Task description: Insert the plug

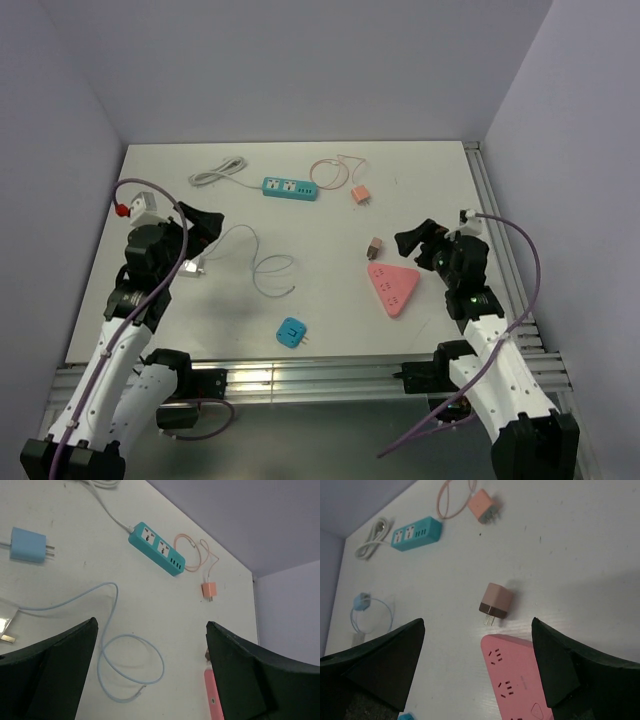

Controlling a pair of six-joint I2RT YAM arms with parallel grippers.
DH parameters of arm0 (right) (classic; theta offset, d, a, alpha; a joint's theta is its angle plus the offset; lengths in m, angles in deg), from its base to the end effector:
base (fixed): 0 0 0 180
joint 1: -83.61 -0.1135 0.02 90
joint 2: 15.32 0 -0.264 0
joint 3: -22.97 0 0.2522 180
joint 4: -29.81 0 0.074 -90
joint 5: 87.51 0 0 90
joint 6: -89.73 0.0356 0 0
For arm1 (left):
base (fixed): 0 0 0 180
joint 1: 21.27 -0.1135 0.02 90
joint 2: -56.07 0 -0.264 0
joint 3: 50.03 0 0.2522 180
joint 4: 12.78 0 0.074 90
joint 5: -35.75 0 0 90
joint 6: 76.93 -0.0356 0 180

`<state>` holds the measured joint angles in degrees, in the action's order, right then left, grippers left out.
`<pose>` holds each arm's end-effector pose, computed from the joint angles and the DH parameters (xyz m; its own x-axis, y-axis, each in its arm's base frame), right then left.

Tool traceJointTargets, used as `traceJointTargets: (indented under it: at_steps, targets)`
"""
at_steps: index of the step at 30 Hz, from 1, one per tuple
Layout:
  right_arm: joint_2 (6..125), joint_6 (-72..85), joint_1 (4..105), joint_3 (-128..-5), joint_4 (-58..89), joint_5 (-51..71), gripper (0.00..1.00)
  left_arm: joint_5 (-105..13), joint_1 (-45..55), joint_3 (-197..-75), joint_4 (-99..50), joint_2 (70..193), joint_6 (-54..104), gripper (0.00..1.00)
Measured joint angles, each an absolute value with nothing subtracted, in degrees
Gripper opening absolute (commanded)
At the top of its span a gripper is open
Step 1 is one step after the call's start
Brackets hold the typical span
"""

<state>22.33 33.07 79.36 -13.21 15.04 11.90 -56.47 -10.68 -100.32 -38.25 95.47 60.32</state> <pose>0.1670 0.0182 0.2378 -0.3592 0.5170 -0.7770 -0.0386 0.8236 0.5659 0.1671 -0.0298 0.3011 -0.2758 -0.6949 -0.6641 -0.0821 0.7054 -0.7041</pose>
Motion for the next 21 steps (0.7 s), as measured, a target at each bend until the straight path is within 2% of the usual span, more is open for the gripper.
traceJointTargets:
  at_steps: [8,15,21]
  targets:
    - [32.0,33.1,75.4,-19.4,10.1,11.8,0.95,-50.2,-10.7,-104.3,-39.9,104.8,58.9,0.88]
    - [41.6,32.1,59.7,-29.9,6.6,10.6,0.95,-45.5,-8.1,-104.3,-41.8,103.2,60.2,0.81]
    - [45.1,31.9,48.2,-29.8,6.2,11.0,0.97,-45.8,-0.1,-103.4,-47.5,97.6,64.3,0.84]
